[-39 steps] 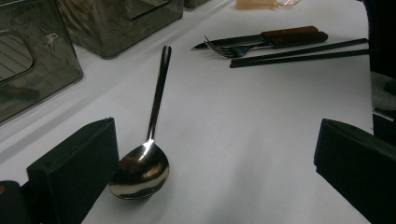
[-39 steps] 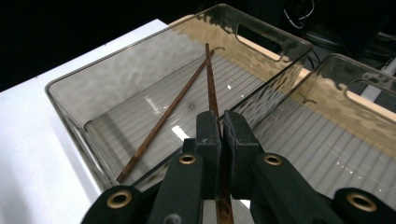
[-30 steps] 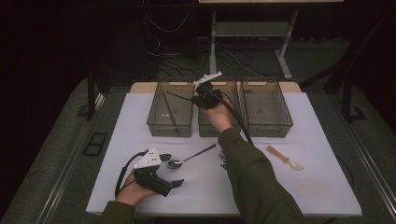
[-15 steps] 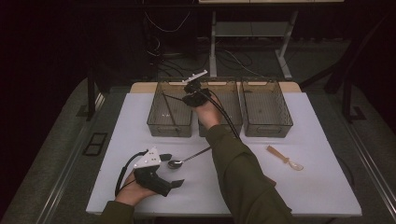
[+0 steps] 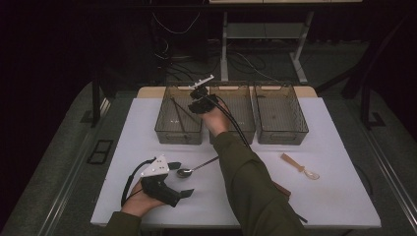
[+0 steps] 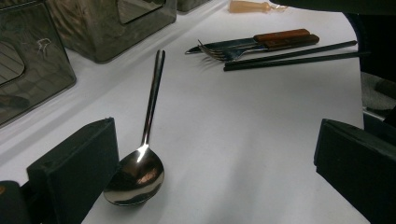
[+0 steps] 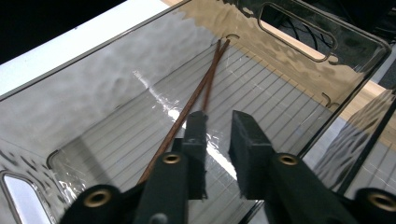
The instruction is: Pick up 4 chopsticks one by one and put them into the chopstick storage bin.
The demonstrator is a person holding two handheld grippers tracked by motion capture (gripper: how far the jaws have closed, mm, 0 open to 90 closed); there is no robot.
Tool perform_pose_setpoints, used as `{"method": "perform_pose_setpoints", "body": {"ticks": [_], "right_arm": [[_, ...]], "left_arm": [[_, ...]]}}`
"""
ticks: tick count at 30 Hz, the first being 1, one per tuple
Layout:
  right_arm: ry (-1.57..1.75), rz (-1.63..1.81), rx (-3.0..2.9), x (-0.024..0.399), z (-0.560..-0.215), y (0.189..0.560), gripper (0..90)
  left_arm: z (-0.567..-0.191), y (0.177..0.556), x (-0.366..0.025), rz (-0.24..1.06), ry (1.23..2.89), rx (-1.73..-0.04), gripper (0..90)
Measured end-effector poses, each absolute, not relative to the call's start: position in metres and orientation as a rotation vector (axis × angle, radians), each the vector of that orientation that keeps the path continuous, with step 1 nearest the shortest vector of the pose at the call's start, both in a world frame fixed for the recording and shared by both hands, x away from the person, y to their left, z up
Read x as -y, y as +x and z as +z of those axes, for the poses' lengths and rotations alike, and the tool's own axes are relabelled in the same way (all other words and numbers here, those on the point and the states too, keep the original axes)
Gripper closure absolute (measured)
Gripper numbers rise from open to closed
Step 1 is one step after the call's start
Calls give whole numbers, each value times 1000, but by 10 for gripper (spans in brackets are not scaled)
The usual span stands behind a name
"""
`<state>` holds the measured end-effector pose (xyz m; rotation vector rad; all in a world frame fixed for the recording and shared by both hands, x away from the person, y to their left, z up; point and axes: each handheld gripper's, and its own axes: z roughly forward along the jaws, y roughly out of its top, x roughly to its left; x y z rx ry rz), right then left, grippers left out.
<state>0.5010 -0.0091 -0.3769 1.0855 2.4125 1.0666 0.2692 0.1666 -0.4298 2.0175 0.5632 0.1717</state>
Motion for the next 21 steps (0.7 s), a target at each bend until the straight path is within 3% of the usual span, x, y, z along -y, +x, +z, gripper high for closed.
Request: {"method": "perform_pose_setpoints", "body": {"ticks": [13, 21], "right_arm": [[1076, 1182, -2478, 33, -359, 490, 470], [1030, 1268, -2487, 58, -352, 471, 370]], "left_arm": [[-430, 270, -167, 179, 2025, -556, 0], [-431, 270, -166, 177, 2020, -564, 0]]}}
